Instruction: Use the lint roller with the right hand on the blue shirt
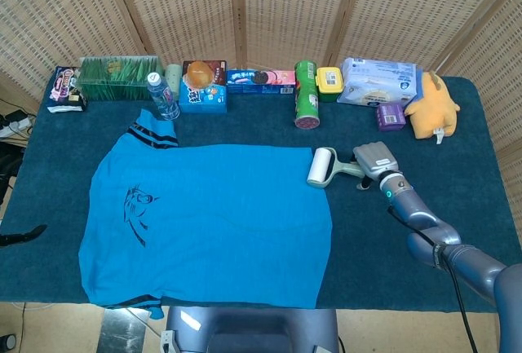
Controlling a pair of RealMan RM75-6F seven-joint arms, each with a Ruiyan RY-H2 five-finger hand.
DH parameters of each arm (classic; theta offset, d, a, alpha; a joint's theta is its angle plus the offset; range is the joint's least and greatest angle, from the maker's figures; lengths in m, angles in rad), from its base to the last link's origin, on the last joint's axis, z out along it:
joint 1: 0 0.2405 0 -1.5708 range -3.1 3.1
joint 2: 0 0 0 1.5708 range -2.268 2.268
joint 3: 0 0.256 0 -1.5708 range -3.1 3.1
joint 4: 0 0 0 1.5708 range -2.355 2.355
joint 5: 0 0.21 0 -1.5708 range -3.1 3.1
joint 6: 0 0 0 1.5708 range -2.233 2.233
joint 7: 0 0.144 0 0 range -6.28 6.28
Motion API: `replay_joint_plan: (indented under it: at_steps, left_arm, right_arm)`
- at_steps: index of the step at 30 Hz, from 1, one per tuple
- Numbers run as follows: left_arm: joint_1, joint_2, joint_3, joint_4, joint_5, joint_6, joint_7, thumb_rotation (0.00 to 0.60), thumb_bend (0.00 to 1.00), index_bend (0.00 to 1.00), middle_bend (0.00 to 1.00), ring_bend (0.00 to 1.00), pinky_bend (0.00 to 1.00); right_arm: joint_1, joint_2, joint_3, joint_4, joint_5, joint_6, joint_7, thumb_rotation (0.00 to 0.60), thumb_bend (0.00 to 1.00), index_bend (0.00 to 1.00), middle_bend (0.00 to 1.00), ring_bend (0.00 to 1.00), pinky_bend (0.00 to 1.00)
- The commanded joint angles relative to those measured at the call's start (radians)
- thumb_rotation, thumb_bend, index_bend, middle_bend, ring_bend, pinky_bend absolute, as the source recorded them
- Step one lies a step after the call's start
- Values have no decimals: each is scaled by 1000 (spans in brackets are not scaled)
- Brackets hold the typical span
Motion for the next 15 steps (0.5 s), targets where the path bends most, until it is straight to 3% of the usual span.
replay_joint_plan:
  at_steps: [1, 4, 5, 8, 12, 14, 15]
  left_arm:
    - [1, 2, 0, 1, 1, 0, -1, 600, 80, 0, 0, 0, 18]
    - [1, 3, 1, 2, 2, 0, -4, 600, 80, 0, 0, 0, 17]
    - [1, 3, 1, 2, 2, 0, -4, 600, 80, 0, 0, 0, 18]
    - [1, 3, 1, 3, 3, -2, -6, 600, 79, 0, 0, 0, 18]
    - [0, 2, 1, 6, 4, -3, -9, 600, 80, 0, 0, 0, 17]
    - [0, 2, 1, 8, 3, -3, -11, 600, 80, 0, 0, 0, 17]
    - [0, 2, 1, 8, 3, -3, -12, 600, 80, 0, 0, 0, 17]
  right_arm:
    - [1, -3, -1, 2, 0, -5, 3, 600, 20, 785, 666, 571, 699]
    - [1, -5, -2, 3, -1, -8, 7, 600, 42, 818, 682, 587, 746]
    - [1, -7, -2, 4, -2, -7, 8, 600, 91, 826, 685, 591, 762]
    - [0, -8, -2, 5, -8, 0, 12, 600, 344, 812, 681, 614, 819]
    - [3, 1, -4, -3, -31, 4, 21, 600, 851, 706, 677, 641, 865]
    - [2, 2, -5, -4, -45, 15, 27, 600, 985, 660, 676, 654, 871]
    - [2, 3, -5, -5, -50, 18, 29, 600, 1000, 638, 676, 663, 879]
